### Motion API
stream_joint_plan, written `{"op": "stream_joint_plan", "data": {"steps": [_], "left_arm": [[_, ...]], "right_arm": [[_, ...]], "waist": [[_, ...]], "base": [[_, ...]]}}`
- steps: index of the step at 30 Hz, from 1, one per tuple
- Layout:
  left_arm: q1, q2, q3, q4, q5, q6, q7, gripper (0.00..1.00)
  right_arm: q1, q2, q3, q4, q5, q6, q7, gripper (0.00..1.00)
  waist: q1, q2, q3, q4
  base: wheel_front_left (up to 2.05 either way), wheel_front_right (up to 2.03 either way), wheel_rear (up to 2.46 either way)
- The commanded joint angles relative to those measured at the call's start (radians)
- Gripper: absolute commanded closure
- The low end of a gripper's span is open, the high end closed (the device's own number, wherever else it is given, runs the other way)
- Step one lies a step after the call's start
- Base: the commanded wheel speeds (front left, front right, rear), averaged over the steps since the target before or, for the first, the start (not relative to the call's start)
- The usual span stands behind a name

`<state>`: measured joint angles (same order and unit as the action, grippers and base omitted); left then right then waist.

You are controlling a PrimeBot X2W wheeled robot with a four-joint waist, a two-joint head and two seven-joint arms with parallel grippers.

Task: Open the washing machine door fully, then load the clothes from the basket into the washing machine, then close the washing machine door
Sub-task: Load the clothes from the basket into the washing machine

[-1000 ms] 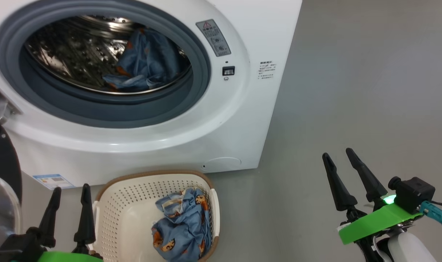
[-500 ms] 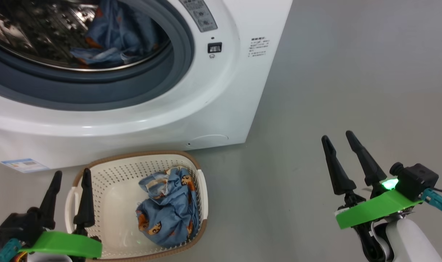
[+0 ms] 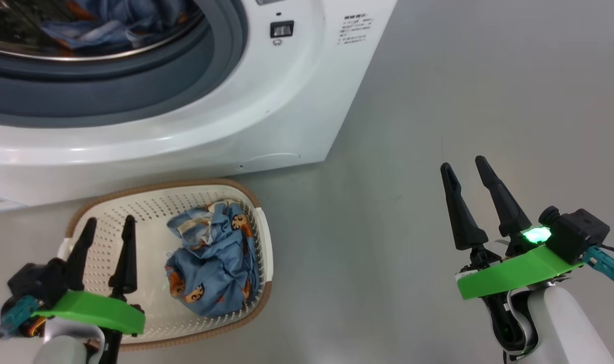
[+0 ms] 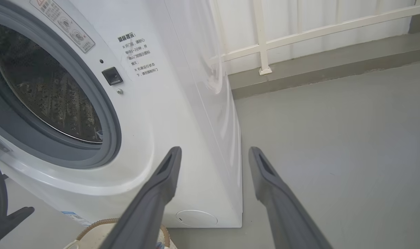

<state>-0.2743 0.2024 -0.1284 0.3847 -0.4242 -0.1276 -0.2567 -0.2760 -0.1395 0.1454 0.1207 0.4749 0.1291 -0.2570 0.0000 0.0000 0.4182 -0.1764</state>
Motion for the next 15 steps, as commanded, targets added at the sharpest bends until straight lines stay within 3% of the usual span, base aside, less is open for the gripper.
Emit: {"op": "stream_joint_plan", "data": {"steps": [1, 15], "left_arm": [[-0.035, 0.037, 0.005, 0.005, -0.022, -0.003, 0.001, 0.00], [-0.243, 0.110, -0.252, 0.279, -0.226, -0.003, 0.004, 0.00]], "right_arm": [[-0.014, 0.005, 0.013, -0.029, -0.013, 0.002, -0.005, 0.00], [-0.080, 0.032, 0.022, -0.058, -0.024, 0.002, -0.005, 0.00]], "waist": [[0.0000, 0.0000, 0.045, -0.015], [0.0000, 0.0000, 0.194, -0.043]], "base": [[0.00, 0.00, 0.00], [0.00, 0.00, 0.00]]}}
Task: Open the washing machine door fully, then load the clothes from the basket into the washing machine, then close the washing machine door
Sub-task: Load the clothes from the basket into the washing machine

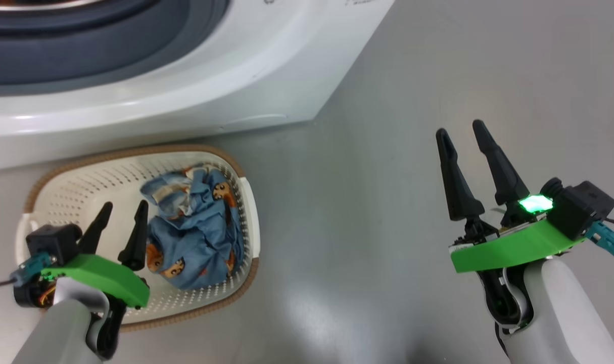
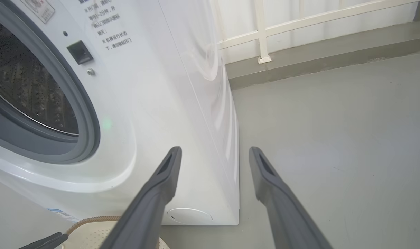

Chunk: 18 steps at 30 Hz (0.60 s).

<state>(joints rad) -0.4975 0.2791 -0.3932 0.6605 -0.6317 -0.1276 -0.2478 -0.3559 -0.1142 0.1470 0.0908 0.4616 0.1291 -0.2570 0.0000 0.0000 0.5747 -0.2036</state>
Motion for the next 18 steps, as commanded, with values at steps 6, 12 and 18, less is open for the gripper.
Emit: {"op": "stream_joint_plan", "data": {"steps": [6, 12, 18], "left_arm": [[-0.104, 0.058, -0.111, 0.102, -0.094, -0.003, -0.006, 0.00], [-0.166, 0.075, -0.209, 0.156, -0.157, -0.003, 0.002, 0.00], [-0.228, 0.095, -0.335, 0.186, -0.235, -0.003, 0.039, 0.00]], "right_arm": [[-0.021, 0.016, 0.016, -0.036, -0.015, 0.002, -0.005, 0.00], [-0.034, 0.024, 0.016, -0.042, -0.015, 0.002, -0.005, 0.00], [-0.050, 0.036, 0.018, -0.053, -0.014, 0.002, -0.005, 0.00]], "waist": [[0.0000, 0.0000, 0.088, -0.034], [0.0000, 0.0000, 0.132, -0.045], [0.0000, 0.0000, 0.191, -0.054]], "base": [[0.00, 0.00, 0.00], [0.00, 0.00, 0.00], [0.00, 0.00, 0.00]]}}
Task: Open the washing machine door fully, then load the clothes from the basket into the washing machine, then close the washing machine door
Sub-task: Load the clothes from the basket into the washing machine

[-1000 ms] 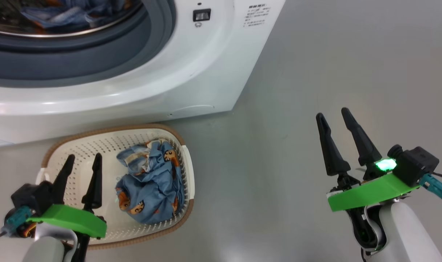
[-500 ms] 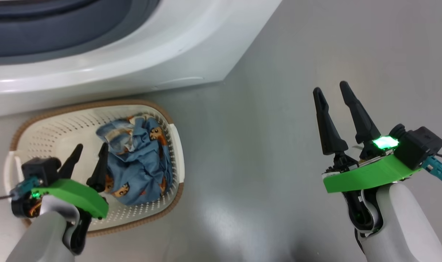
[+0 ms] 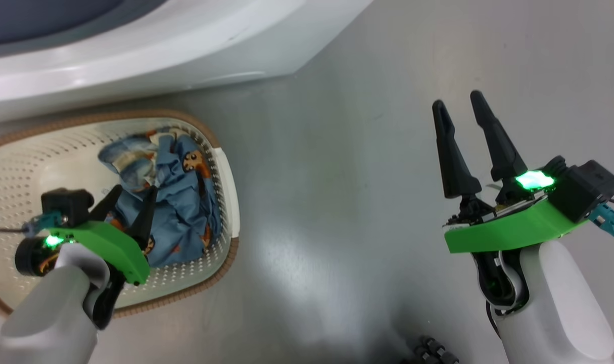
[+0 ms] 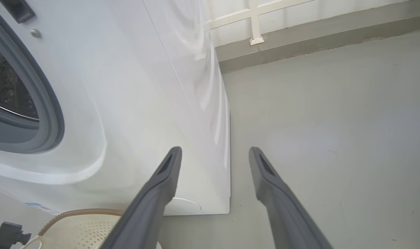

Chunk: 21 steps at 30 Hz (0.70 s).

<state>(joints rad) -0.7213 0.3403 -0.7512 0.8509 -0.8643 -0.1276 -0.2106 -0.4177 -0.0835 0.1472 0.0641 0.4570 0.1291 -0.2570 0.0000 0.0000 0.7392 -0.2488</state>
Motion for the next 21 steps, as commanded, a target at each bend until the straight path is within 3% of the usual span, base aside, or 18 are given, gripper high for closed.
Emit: {"op": "stream_joint_plan", "data": {"steps": [1, 12, 21], "left_arm": [[-0.014, 0.038, 0.002, -0.002, -0.013, -0.003, 0.005, 0.00], [-0.104, 0.095, -0.266, -0.022, -0.133, -0.003, 0.093, 0.00], [-0.196, 0.113, -0.402, 0.024, -0.206, -0.003, 0.099, 0.00]], "right_arm": [[0.010, 0.007, 0.017, -0.028, -0.010, 0.002, -0.005, 0.00], [-0.019, 0.021, 0.030, -0.033, -0.007, 0.002, -0.005, 0.00], [-0.025, 0.030, 0.050, -0.032, 0.001, 0.002, -0.005, 0.00]], "waist": [[0.0000, 0.0000, 0.035, -0.009], [0.0000, 0.0000, 0.110, -0.027], [0.0000, 0.0000, 0.157, -0.058]], "base": [[0.00, 0.00, 0.00], [0.00, 0.00, 0.00], [0.00, 0.00, 0.00]]}}
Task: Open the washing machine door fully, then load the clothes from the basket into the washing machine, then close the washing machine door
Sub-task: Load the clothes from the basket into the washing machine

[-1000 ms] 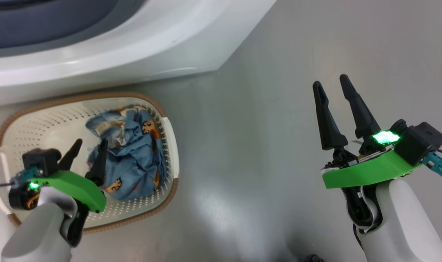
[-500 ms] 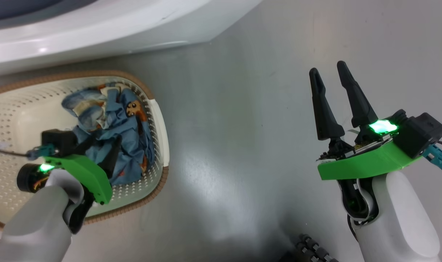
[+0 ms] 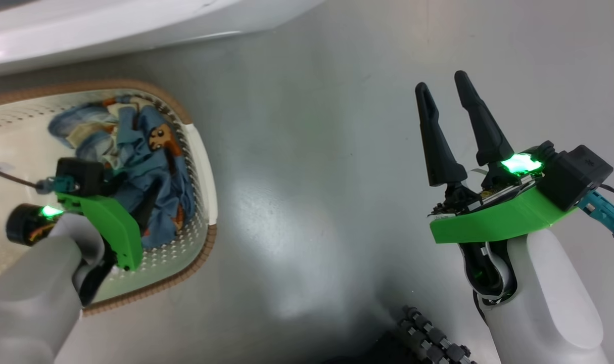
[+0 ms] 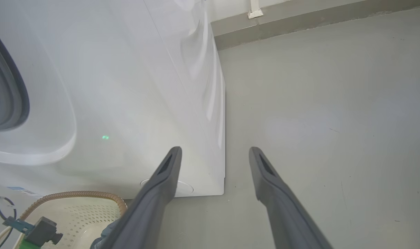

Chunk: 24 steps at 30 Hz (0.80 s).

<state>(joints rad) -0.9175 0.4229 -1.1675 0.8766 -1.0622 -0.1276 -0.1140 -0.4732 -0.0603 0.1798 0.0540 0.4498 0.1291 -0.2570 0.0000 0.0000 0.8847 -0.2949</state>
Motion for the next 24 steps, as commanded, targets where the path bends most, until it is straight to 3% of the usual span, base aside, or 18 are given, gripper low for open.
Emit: {"op": "stream_joint_plan", "data": {"steps": [1, 12, 13, 14, 15, 16, 24], "left_arm": [[-0.009, 0.031, 0.004, 0.006, -0.017, -0.003, 0.003, 0.00], [-0.077, 0.019, -0.071, 0.103, -0.107, -0.003, 0.100, 0.00], [-0.082, 0.017, -0.074, 0.109, -0.112, -0.003, 0.106, 0.13], [-0.086, 0.016, -0.076, 0.115, -0.118, -0.003, 0.108, 0.57], [-0.089, 0.015, -0.077, 0.119, -0.123, -0.003, 0.107, 0.89], [-0.093, 0.015, -0.079, 0.121, -0.125, -0.003, 0.097, 1.00], [-0.081, 0.008, -0.088, 0.125, -0.179, -0.003, 0.061, 1.00]], "right_arm": [[0.031, 0.007, 0.020, -0.021, 0.009, 0.002, -0.005, 0.00], [0.040, 0.010, 0.032, -0.029, 0.026, 0.002, -0.005, 0.00], [0.041, 0.010, 0.033, -0.029, 0.030, 0.002, -0.005, 0.00], [0.042, 0.010, 0.034, -0.028, 0.032, 0.002, -0.005, 0.00], [0.044, 0.010, 0.035, -0.028, 0.034, 0.002, -0.005, 0.00], [0.045, 0.010, 0.036, -0.027, 0.036, 0.002, -0.005, 0.00], [0.045, 0.010, 0.029, -0.015, 0.041, 0.002, -0.005, 0.00]], "waist": [[0.0000, 0.0000, 0.016, -0.016], [0.0000, 0.0000, 0.047, -0.044], [0.0000, 0.0000, 0.047, -0.045], [0.0000, 0.0000, 0.046, -0.046], [0.0000, 0.0000, 0.045, -0.047], [0.0000, 0.0000, 0.043, -0.048], [0.0000, 0.0000, 0.004, -0.030]], "base": [[0.00, 0.00, 0.00], [0.00, 0.00, 0.00], [0.00, 0.00, 0.00], [0.00, 0.00, 0.00], [0.00, 0.00, 0.00], [0.00, 0.00, 0.00], [0.00, 0.00, 0.00]]}}
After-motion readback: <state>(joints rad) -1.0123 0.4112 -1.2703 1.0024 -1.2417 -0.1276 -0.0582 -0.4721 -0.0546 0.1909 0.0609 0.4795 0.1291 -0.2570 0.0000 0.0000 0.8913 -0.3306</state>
